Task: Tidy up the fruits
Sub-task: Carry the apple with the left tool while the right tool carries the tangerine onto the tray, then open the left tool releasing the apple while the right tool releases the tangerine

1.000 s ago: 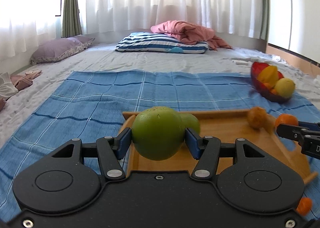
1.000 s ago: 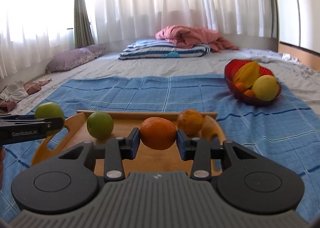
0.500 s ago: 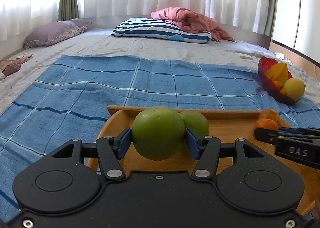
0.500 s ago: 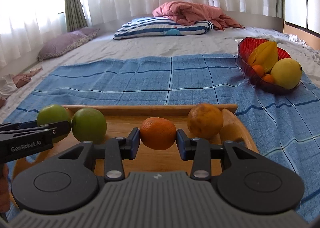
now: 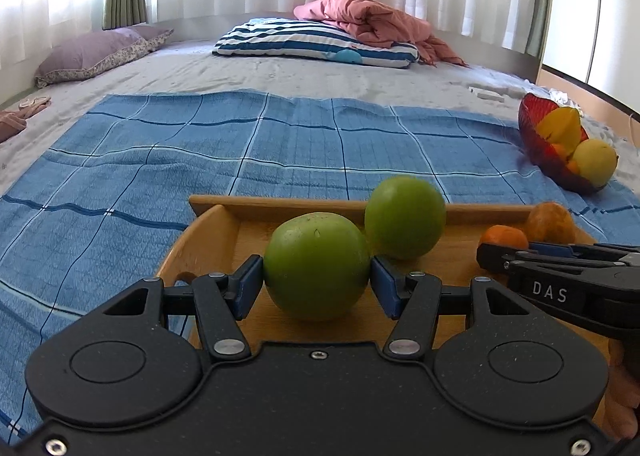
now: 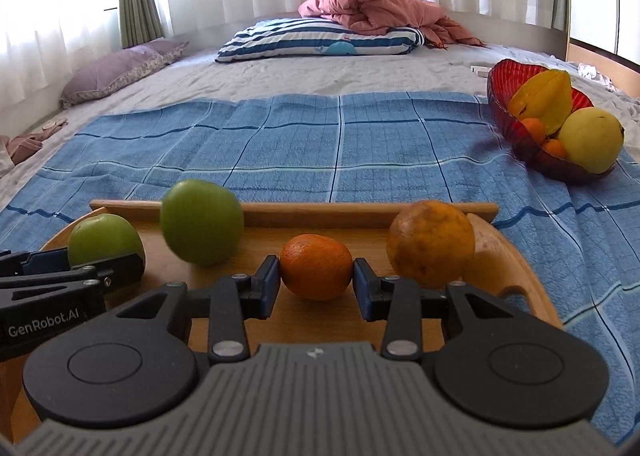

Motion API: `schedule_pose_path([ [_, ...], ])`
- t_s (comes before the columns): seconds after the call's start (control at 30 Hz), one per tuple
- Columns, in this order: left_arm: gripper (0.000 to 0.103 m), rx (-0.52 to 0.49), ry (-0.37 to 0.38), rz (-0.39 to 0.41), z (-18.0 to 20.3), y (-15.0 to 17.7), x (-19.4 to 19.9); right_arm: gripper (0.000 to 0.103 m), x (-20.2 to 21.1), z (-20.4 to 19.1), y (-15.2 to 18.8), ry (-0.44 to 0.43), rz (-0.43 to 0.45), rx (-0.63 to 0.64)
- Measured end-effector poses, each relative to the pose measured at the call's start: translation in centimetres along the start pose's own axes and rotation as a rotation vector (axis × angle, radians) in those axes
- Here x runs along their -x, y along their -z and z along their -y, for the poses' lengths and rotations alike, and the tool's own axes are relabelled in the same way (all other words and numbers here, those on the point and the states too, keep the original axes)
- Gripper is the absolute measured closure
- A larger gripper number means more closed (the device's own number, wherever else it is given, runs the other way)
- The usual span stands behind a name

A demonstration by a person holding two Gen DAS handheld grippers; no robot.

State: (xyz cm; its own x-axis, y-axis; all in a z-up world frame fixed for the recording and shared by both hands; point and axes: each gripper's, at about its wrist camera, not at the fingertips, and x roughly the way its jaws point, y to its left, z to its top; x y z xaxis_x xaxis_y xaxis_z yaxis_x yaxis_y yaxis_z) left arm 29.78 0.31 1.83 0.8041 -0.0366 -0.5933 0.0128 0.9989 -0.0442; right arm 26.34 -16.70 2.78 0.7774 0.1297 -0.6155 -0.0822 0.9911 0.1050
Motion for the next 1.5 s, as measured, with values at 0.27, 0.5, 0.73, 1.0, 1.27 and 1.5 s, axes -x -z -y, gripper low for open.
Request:
schedule_pose_path([
  [0.27, 0.047, 0.005, -0.032, 0.004, -0.5, -0.6, -0.8, 0.059, -0.7, -0.4, -1.0, -0.006, -0.005, -0.010],
  [0.5, 0.047, -0.006, -0.039, 0.003, -0.4, -0.7, -0.9, 0.059, -1.5, -0.7, -1.4, 0.026, -0.031, 0.001],
  [0.73, 0.046, -0.018, -0.045, 0.002, -0.2, -0.6, -0.9, 0.059, -1.6, -1.0, -1.3, 0.042, -0.047, 0.023],
  [1.0, 0.045, -0.029, -0.047, -0.015, 0.0, -0.5, -1.2, 0.059, -1.8, -0.9, -1.0, 0.035, -0.070, 0.025],
  [1.27, 0.044, -0.034, -0.055, -0.018, 0.2, -0.6, -1.3, 0.051, -1.9, -0.9, -1.0, 0.032, -0.082, 0.029],
  [1.5, 0.029, -0.042, -0.076, 0.004, 0.2, -0.8, -0.5, 0.043, -1.8, -1.3, -0.9, 0.023, -0.086, 0.046],
])
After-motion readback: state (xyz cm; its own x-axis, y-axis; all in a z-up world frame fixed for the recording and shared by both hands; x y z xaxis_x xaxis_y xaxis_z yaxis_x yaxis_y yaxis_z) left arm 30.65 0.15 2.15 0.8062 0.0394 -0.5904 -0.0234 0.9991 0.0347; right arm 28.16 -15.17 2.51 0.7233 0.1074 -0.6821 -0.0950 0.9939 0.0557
